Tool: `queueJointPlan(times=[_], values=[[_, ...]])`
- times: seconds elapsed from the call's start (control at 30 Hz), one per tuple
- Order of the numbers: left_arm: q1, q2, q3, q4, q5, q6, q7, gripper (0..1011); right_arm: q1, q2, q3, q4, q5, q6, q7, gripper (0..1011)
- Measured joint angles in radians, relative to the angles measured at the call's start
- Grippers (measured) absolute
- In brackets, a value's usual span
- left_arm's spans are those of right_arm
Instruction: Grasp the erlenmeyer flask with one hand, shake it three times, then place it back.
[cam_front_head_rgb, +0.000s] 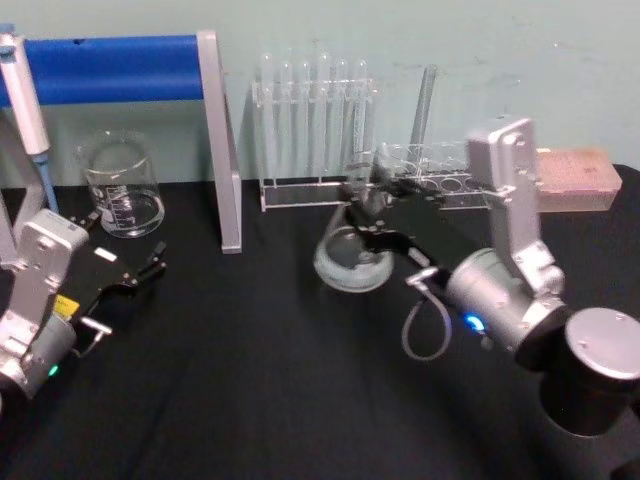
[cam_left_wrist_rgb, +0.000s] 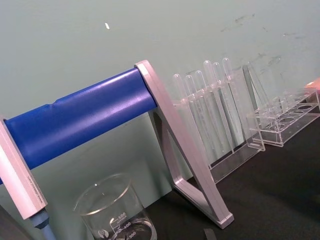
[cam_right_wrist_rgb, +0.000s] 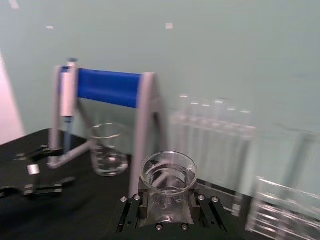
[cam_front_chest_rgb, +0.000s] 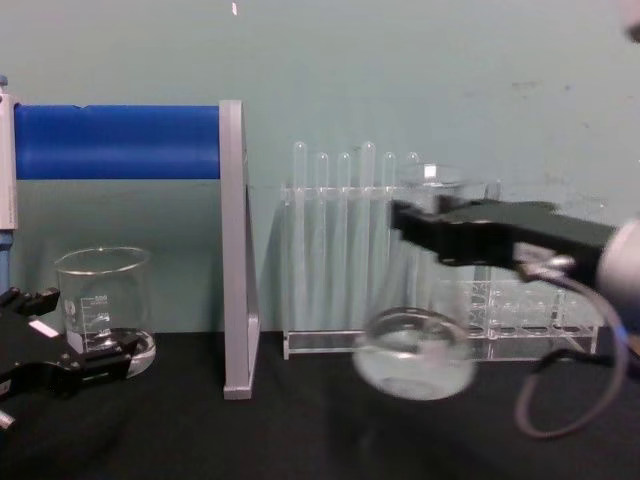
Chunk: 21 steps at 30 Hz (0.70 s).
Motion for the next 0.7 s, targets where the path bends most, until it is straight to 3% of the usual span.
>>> queueJointPlan(times=[0.47, 0.7], values=[[0.000, 0.000, 0.000, 0.000, 0.000, 0.000, 0.000, 1001, -0.172, 0.023, 0.203, -0.143, -0.029, 0.011, -0.147, 449], [0.000, 0.000, 0.000, 0.000, 0.000, 0.000, 0.000, 1001, -0.209, 0.013, 0.248, -0.171, -0.038, 0.013, -0.161, 449]])
